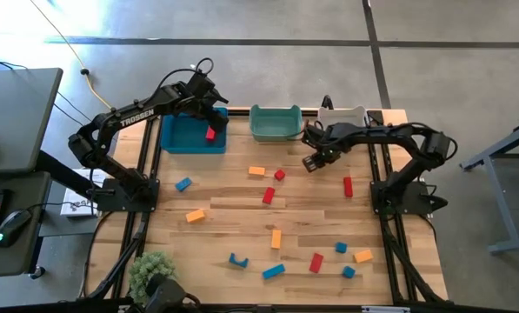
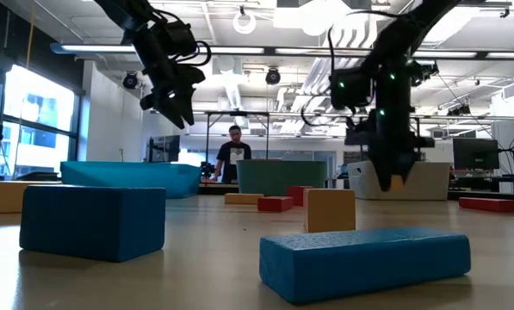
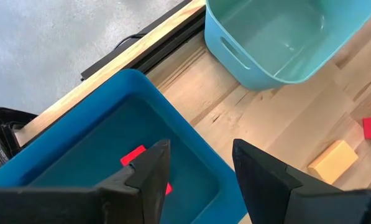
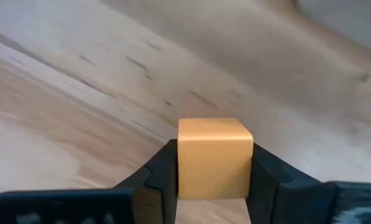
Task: Sort & place blocks by color
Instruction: Put the yellow block into the gray bin, then put the blue block into the green bin
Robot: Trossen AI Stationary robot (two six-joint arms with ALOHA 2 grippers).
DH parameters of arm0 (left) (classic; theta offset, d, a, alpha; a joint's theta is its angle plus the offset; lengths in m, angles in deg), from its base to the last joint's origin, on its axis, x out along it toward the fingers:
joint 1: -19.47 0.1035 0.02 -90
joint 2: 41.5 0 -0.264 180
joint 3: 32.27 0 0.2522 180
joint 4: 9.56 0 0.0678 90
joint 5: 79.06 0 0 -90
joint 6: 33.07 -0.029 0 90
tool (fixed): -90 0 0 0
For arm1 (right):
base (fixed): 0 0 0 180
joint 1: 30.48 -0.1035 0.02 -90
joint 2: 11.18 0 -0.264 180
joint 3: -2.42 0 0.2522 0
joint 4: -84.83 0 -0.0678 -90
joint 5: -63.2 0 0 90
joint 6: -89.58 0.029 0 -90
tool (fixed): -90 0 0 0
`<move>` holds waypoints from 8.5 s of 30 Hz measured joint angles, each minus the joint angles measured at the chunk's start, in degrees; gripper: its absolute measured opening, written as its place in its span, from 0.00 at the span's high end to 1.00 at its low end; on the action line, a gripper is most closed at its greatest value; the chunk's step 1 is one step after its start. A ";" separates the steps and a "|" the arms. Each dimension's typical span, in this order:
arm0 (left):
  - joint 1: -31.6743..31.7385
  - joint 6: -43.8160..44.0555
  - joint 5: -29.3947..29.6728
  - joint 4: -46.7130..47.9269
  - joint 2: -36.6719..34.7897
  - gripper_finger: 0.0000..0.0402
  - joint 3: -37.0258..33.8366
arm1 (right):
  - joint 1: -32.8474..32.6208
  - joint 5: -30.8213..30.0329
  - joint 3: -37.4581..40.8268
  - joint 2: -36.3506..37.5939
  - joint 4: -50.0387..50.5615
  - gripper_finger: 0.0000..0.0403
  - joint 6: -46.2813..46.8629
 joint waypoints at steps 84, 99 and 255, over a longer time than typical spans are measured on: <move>-0.14 0.67 -1.08 4.00 0.02 0.42 0.02 | 26.10 -3.20 -18.96 0.15 8.09 0.59 -10.02; -14.60 -3.57 -3.35 6.16 0.02 0.42 0.02 | 18.58 -5.66 -35.65 0.20 17.41 0.59 -7.68; -21.14 -21.28 1.77 -29.08 12.09 0.99 -0.02 | 2.25 -11.88 -38.34 0.17 16.26 0.59 -4.28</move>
